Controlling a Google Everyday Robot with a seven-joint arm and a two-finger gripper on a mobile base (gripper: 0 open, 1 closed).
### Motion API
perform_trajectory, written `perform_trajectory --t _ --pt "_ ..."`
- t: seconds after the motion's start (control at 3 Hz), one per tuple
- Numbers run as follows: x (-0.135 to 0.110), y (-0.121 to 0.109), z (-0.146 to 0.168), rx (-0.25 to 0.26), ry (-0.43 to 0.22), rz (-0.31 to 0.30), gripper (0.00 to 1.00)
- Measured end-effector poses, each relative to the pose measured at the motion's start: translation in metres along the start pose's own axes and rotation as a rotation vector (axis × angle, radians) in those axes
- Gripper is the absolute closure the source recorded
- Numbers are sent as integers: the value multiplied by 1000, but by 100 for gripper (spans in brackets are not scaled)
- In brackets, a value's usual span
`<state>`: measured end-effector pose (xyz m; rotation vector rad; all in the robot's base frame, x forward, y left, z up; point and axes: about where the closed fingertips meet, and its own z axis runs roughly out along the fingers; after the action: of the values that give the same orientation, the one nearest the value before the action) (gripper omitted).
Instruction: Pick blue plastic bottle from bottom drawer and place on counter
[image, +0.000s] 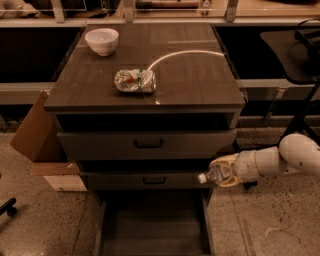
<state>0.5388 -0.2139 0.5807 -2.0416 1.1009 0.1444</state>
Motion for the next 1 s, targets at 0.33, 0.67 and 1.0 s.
perform_trajectory --t 0.33,0.67,1.0 --pt "-17 -17 -40 54 27 -74 100" --pt "-37 -36 -81 94 50 -162 100" --pt "-38 -35 -81 95 49 -163 100"
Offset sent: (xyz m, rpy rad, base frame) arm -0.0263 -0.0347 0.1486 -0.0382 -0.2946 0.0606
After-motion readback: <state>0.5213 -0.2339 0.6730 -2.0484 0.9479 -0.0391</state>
